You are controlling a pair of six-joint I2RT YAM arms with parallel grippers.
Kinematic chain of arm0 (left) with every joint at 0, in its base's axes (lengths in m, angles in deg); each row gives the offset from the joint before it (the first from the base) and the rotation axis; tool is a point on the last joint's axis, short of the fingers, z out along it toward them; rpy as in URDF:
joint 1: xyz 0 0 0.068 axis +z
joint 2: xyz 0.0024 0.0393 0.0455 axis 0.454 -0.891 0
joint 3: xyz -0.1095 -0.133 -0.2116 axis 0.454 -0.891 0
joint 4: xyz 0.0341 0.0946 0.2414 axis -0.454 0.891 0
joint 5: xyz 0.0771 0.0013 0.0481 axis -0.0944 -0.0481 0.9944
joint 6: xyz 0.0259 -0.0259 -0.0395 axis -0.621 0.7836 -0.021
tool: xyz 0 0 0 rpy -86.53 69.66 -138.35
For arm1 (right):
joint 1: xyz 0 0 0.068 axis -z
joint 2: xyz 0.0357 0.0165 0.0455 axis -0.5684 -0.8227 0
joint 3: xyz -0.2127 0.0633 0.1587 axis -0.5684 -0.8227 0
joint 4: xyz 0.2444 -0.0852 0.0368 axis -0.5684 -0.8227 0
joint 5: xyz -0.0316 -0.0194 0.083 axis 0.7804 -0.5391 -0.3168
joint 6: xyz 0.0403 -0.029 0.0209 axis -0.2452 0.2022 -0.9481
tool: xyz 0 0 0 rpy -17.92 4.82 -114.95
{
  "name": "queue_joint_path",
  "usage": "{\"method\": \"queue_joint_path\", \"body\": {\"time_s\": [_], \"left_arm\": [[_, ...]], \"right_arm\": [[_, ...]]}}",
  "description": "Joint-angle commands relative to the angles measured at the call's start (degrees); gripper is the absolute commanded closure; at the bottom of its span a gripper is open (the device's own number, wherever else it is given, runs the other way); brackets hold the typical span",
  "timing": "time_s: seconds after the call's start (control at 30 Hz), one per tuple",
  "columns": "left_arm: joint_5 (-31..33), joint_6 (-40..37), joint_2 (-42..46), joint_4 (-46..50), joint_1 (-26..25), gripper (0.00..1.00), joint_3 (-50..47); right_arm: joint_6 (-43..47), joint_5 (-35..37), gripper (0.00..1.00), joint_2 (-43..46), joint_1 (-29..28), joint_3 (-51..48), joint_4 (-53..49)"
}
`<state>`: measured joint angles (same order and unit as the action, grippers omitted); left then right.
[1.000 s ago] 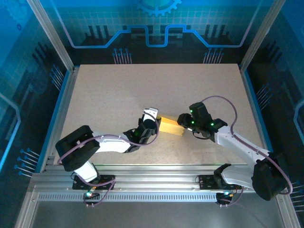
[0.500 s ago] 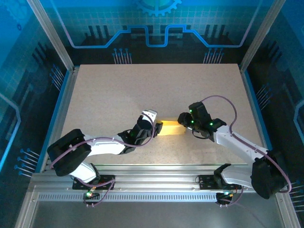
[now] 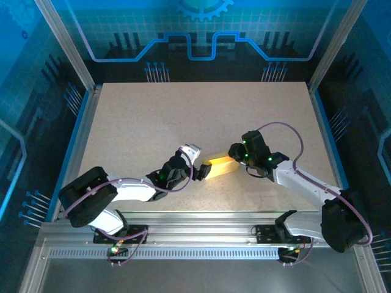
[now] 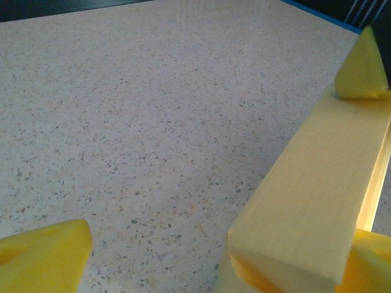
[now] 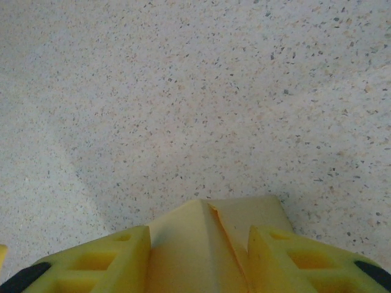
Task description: Fold the paper box
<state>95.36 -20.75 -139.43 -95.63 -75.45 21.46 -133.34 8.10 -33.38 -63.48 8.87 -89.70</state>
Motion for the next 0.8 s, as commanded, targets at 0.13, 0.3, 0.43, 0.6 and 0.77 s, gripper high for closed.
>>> {"method": "queue_joint_path", "body": {"time_s": [0.13,0.3,0.43,0.6,0.77], "left_arm": [[-8.7,-5.1,-2.3,-3.2,0.0,0.01,-3.9],[-12.7,-6.4,-3.9,-4.2,0.2,0.01,-3.5],[-14.5,-5.9,-4.6,-5.7,0.7,0.01,-3.6],[-16.3,-5.7,-4.7,-5.8,0.8,0.01,-3.3],[-21.0,-5.2,-4.3,-8.3,0.9,0.01,-3.6]], "right_arm": [[-1.8,0.2,0.57,-2.9,-1.1,-5.3,-6.0],[-2.1,0.5,0.57,-3.2,-1.4,-6.0,-5.2],[-2.0,0.9,0.57,-3.5,-1.5,-6.3,-4.9],[-2.0,1.4,0.58,-3.9,-1.5,-7.4,-3.8],[-2.3,1.7,0.59,-5.3,-1.5,-8.4,-2.7]]}}
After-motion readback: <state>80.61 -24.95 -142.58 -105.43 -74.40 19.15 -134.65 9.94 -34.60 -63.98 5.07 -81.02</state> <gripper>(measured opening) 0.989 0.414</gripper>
